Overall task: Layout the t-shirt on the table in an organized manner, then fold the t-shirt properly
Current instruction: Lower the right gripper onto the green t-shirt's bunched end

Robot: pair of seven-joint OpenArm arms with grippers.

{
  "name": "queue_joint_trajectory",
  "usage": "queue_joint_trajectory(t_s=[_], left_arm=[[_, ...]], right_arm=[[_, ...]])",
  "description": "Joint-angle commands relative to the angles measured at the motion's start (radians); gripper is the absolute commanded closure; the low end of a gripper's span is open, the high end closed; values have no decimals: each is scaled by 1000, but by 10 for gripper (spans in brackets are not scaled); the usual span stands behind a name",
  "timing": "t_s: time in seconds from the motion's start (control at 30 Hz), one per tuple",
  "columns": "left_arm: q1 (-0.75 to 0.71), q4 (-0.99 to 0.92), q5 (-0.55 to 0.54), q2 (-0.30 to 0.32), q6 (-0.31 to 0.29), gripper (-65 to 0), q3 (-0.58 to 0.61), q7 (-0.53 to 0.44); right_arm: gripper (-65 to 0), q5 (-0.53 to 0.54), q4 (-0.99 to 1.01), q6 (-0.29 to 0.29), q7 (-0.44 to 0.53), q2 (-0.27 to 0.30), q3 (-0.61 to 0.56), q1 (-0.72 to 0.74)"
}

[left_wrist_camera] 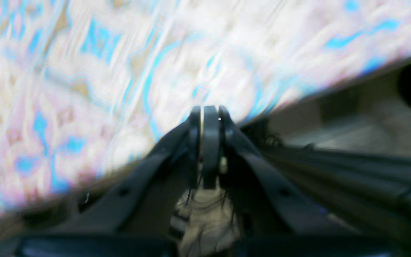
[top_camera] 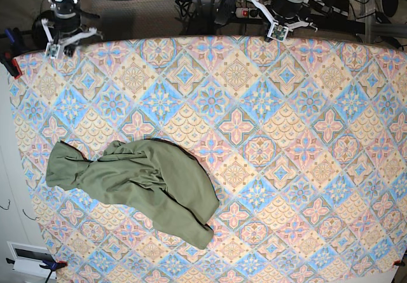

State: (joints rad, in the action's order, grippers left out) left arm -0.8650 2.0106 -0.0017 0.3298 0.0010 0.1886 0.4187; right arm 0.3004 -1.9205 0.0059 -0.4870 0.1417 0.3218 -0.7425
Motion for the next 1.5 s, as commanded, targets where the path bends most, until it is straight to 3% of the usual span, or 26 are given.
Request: queue_joint_trajectory(t_s=[0.0, 0.37, 0.73, 0.93, 1.13, 1.47], left_arm=[[-7, 29, 1, 2, 7, -6, 1, -24], [-32, 59, -1, -1, 7, -6, 22, -24], [112, 55, -1, -56, 7, -7, 16, -14], [250, 52, -2, -99, 7, -7, 21, 131], [336, 26, -110, -99, 7, -7, 15, 136], [358, 0, -122, -99, 7, -7, 15, 136]], right_arm=[[0, 1, -17, -7, -16, 6, 6, -5], [0, 3, -33, -4, -118, 5, -6, 103], [-4, 4, -32, -2, -123, 6, -186, 246], [-73, 4, -24, -2, -124, 6, -229, 354], [-157, 6, 29, -2, -134, 0, -290, 519], [-166, 6, 249, -2, -161, -27, -307, 702]])
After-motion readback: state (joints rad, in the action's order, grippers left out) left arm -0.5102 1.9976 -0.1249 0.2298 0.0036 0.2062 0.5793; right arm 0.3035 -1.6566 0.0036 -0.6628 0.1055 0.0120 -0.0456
